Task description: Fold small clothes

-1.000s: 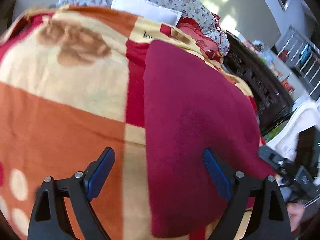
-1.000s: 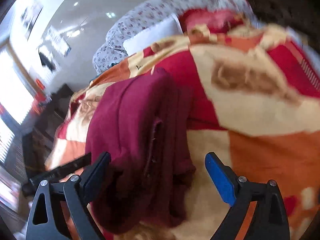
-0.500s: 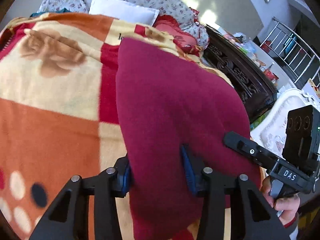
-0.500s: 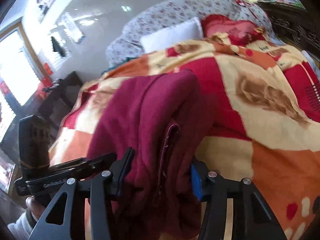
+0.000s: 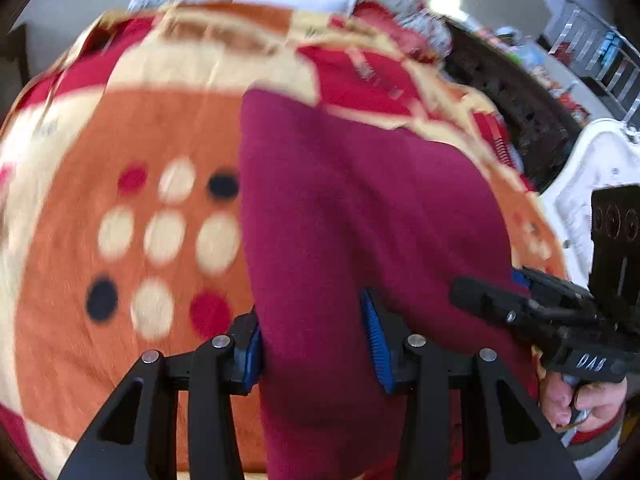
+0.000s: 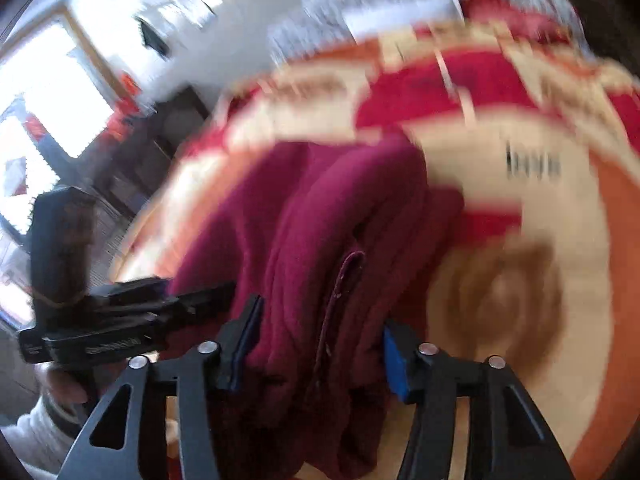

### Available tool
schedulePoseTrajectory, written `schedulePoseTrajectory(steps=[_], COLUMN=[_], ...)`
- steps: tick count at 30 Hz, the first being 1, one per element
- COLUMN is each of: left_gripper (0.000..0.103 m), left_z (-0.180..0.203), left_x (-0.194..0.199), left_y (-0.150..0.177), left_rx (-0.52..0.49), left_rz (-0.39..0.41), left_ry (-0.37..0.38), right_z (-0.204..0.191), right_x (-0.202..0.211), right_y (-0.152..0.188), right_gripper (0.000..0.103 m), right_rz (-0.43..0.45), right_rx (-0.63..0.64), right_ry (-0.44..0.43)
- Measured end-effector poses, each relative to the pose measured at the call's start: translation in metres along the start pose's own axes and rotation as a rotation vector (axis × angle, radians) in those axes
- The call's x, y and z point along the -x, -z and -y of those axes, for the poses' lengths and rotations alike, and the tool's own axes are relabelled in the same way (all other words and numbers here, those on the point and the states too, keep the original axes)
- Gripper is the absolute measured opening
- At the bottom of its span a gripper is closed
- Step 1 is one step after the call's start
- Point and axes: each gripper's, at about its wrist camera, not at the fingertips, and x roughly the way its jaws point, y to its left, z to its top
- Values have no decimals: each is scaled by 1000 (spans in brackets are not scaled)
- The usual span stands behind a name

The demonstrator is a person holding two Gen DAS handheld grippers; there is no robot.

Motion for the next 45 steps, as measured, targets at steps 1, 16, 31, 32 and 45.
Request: schedulePoseTrajectory(steps=[1, 16, 31, 32, 45], left_gripper=[52, 62, 74, 74, 74], left_z=[-3, 5, 2, 3, 13], left_x=[0, 28, 18, 18, 27], left_y=[5, 4, 12, 12, 22], left_rx=[8, -79, -64, -63, -77], left_rz=[23, 117, 150, 150, 176], left_ry=[6, -226, -255, -257, -303], right_z=[1, -59, -47, -55, -36], right_x=[-7, 27, 19, 27, 13], right_y=[6, -26, -13, -6, 34], right_gripper=[68, 46, 43, 43, 54], right_rz=[-25, 135, 77, 83, 44], right_rx=[9, 263, 265, 282, 260], right_ry=[43, 124, 205, 186, 277])
